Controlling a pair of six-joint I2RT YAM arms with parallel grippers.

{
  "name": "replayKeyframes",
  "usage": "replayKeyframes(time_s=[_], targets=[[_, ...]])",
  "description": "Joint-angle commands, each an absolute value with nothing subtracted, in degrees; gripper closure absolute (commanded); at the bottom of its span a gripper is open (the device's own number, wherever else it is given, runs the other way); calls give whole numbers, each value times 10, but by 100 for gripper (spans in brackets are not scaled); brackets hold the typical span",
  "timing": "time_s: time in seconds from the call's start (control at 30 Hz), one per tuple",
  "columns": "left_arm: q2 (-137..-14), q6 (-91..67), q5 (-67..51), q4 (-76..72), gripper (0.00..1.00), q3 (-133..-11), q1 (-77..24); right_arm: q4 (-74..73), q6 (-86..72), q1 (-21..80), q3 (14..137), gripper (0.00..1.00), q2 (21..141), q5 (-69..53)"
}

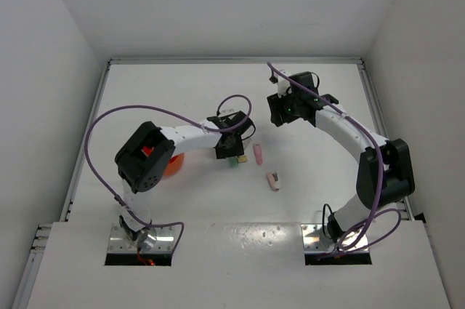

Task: Sort the stationery into containers
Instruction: Pick up the stationery from the center of the board, then place the stationery in the storage box.

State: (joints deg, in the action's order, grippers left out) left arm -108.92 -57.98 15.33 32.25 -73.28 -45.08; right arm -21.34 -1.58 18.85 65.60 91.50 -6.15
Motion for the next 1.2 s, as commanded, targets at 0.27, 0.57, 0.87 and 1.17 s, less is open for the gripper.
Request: replayKeyframes(time_s=[0.27, 0.57, 0.87, 1.17], targets=[[-1134, -593, 149, 301, 52, -750, -431, -188, -25, 180, 669, 45, 904, -58], [-1114, -582, 149, 308, 87, -744, -431, -188, -30, 180, 669, 45, 899, -63], [-895, -501, 379, 395, 98, -818, -417, -188, -30, 180, 669, 59, 899, -75], [-737, -466, 623, 326, 100, -657, -331, -183, -35, 180, 664, 88, 894, -85]])
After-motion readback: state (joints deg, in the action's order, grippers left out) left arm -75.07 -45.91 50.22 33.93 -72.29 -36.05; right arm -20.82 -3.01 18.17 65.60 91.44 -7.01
